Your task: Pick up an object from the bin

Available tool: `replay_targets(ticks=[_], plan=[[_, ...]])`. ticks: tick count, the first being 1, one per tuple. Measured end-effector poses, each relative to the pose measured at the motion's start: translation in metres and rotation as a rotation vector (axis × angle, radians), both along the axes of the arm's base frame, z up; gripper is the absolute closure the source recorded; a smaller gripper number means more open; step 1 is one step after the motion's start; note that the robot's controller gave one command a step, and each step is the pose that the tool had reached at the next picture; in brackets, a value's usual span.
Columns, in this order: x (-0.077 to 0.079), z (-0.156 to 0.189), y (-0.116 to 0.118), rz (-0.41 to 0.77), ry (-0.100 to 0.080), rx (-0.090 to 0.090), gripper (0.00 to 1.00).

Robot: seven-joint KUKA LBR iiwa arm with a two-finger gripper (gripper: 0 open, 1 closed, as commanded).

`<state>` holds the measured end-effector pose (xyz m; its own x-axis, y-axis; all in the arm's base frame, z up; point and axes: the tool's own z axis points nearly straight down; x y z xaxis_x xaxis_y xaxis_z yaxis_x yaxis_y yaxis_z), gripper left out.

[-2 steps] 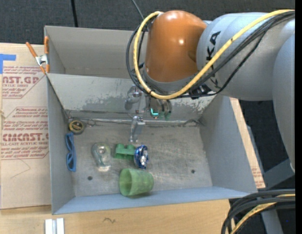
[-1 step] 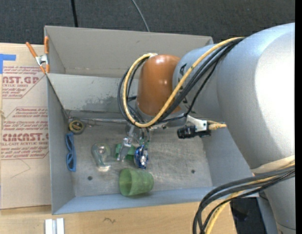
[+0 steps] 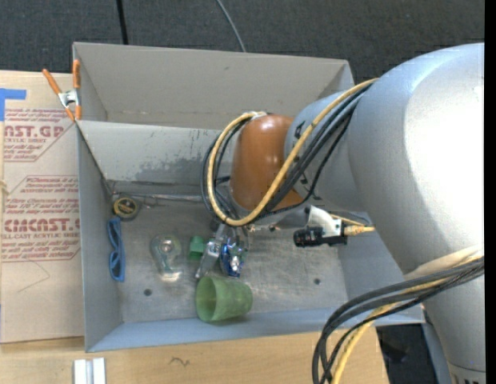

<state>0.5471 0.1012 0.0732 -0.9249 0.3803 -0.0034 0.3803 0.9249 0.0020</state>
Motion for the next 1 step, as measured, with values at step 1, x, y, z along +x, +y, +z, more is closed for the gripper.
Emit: replay_targets(ticks=[1], plan=[[0.0017, 0.0040, 0.0022, 0.002, -0.002, 0.004, 1.00]])
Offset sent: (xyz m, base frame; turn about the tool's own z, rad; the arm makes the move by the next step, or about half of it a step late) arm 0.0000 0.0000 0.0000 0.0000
